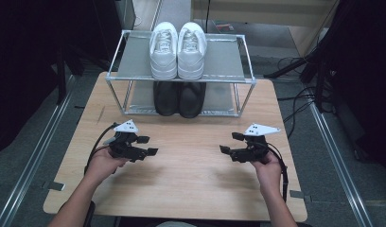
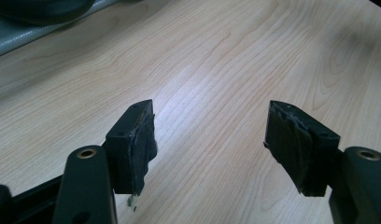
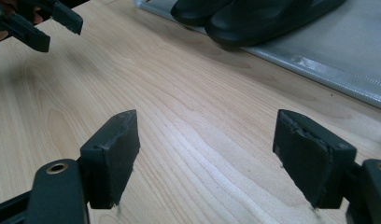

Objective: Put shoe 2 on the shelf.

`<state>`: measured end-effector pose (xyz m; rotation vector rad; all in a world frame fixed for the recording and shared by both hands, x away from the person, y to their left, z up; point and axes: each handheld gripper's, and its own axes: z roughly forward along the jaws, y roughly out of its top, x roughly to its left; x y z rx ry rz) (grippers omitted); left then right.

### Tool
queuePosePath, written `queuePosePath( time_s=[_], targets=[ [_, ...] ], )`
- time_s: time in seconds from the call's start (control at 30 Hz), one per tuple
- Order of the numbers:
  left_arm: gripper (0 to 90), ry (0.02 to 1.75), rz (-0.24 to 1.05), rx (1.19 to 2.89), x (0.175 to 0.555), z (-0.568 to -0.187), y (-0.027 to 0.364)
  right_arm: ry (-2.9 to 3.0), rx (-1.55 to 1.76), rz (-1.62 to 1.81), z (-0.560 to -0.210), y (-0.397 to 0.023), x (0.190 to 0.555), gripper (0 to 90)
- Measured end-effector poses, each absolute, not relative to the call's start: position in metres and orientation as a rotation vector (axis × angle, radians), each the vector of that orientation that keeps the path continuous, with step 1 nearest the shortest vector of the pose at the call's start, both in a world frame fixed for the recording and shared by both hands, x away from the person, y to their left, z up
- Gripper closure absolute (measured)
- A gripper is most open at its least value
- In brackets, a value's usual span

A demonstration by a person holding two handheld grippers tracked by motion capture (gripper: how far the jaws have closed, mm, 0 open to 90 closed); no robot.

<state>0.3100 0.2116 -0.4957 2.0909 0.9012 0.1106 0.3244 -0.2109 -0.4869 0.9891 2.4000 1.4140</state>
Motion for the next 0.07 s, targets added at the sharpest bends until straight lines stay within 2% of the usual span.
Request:
queuePosePath(
  time_s=[0.07],
  targets=[
    [32.1,0.915,0.113,2.106,0.3108,-0.4979,0.2111,2.406,1.013,1.426,-0.4880,-0.2117,0.3257,23.7]
  ],
)
